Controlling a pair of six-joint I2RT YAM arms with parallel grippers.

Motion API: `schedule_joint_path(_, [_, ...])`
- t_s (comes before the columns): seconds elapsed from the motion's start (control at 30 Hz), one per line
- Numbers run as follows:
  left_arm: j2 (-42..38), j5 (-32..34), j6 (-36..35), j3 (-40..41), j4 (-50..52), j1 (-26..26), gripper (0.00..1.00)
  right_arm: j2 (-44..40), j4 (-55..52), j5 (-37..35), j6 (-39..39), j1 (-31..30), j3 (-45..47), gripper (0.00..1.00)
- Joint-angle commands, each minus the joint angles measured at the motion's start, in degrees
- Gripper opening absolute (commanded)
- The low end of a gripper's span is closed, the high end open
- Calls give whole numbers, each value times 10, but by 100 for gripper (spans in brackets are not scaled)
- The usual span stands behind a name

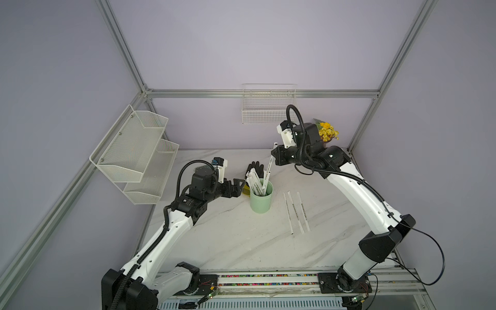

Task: Take the straws out of the storage container
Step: Pick up the straw from the container, then place the straw at the center of the board.

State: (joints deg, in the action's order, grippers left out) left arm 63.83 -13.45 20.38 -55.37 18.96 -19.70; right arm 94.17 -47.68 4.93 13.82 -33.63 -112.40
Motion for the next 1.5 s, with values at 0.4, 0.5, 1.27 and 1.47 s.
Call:
schedule_joint_path(0.4, [-10, -3, -3, -4, -19, -2, 97, -18, -200, -138, -35, 40, -68, 4])
schedule_joint_path(0.5, [-9, -4, -3, -4, -19, -2, 97, -4, -229, -151, -32, 59, -58, 3])
schedule_joint_path(1.27, [0, -1, -4, -3, -16, -2, 97, 144, -324, -126, -35, 181, 22, 0])
schedule_joint_path(1.47, [2, -2, -4, -1, -15, -2, 97, 200, -336, -129, -42, 194, 28, 0])
